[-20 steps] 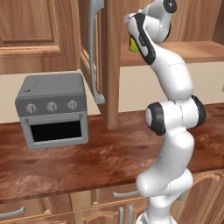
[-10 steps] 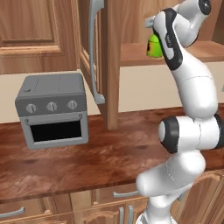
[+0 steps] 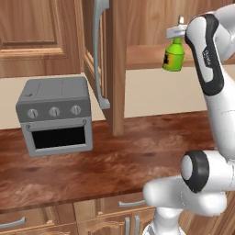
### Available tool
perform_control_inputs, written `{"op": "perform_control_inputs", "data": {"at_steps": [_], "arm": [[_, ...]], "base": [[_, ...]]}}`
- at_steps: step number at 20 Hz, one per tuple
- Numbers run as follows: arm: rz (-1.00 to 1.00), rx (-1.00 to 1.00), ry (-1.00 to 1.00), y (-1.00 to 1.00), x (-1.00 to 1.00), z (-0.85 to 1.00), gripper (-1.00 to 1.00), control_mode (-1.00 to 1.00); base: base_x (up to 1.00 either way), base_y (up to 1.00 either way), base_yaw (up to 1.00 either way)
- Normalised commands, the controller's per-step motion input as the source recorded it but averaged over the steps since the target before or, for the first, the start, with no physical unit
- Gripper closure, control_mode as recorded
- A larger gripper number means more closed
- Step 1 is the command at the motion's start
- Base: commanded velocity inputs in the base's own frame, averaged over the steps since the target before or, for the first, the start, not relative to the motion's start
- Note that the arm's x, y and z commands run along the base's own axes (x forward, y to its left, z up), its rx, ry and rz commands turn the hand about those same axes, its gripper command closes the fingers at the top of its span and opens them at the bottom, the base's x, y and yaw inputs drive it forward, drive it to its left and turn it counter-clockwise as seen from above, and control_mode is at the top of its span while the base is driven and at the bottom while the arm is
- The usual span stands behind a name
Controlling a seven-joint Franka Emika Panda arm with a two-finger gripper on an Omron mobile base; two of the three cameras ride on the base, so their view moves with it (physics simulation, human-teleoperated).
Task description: Move the cutting board and knife to the sink. Then move spray from the cabinet to the counter.
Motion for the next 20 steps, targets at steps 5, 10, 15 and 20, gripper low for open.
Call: {"op": "perform_control_inputs", "data": {"at_steps": [5,10,15,20], "arm": [[0.25,0.0,0.0,-0.09,-1.0,-0.35,1.0,-1.0],[0.39,-0.05,0.04,0.05,-1.0,-0.66,1.0,-1.0],[0.35,0.0,0.01,0.08,-0.68,-0.83,1.0,-1.0],[0.28,0.0,0.0,0.07,-0.04,-0.8,1.0,-1.0]], "base": [[0.0,0.0,0.0],[0.0,0.0,0.0],[0.0,0.0,0.0],[0.0,0.0,0.0]]}}
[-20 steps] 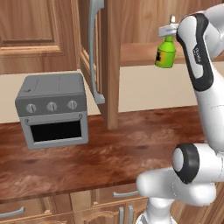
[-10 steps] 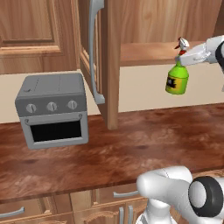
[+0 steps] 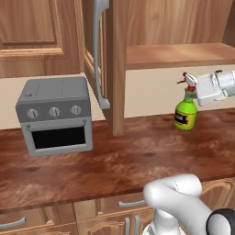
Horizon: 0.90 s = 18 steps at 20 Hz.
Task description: Move the cutting board and knife to the sink. Then move spray from the cabinet to the counter.
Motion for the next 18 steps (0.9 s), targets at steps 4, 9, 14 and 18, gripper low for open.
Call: {"op": "perform_control_inputs", "data": {"at_steps": [4,9,14,18], "arm": [[0.16,0.0,0.0,0.19,0.2,-0.78,1.0,-1.0],[0.11,0.0,0.0,0.18,0.49,-0.76,1.0,-1.0],[0.06,0.0,0.0,0.18,0.58,-0.72,1.0,-1.0],[0.07,0.0,0.0,0.12,0.59,-0.71,1.0,-1.0]], "base": [[0.0,0.0,0.0],[0.0,0.0,0.0],[0.0,0.0,0.0],[0.0,0.0,0.0]]}}
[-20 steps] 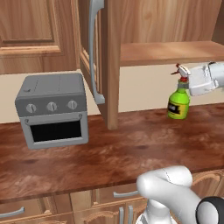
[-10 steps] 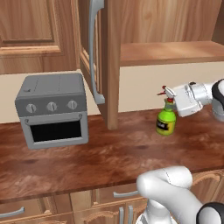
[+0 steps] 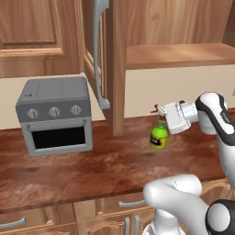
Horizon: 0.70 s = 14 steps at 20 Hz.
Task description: Move the cutting board and knife to the sink. Then move spray from the cabinet to the counter.
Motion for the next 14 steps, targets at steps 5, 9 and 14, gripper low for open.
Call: {"op": "perform_control_inputs", "data": {"at_steps": [5,9,14], "arm": [[0.06,0.05,0.07,0.12,0.54,-0.29,1.0,-1.0],[0.06,0.03,0.07,0.1,0.58,-0.23,1.0,-1.0],[0.07,0.01,0.05,0.09,0.54,-0.27,1.0,-1.0]], "base": [[0.0,0.0,0.0],[0.0,0.0,0.0],[0.0,0.0,0.0]]}}
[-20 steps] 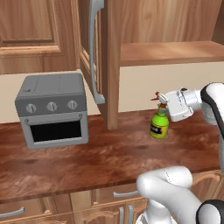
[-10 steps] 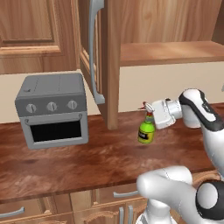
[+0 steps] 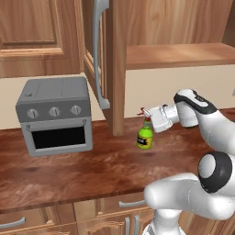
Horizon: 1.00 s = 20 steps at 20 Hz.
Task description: Move the cutting board and knife to the sink. Then move spray from the cabinet to the counter.
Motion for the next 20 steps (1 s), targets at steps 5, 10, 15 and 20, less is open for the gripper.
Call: {"op": "perform_control_inputs", "data": {"at_steps": [5,10,15,20], "arm": [[0.05,0.0,0.0,0.14,0.41,-0.31,1.0,-1.0],[0.04,-0.02,0.0,0.15,0.32,-0.25,1.0,-1.0],[0.02,-0.01,0.0,0.22,0.26,-0.15,1.0,-1.0],[0.02,0.0,0.05,0.21,0.23,-0.13,1.0,-1.0]], "base": [[0.0,0.0,0.0],[0.0,0.0,0.0],[0.0,0.0,0.0],[0.0,0.0,0.0]]}}
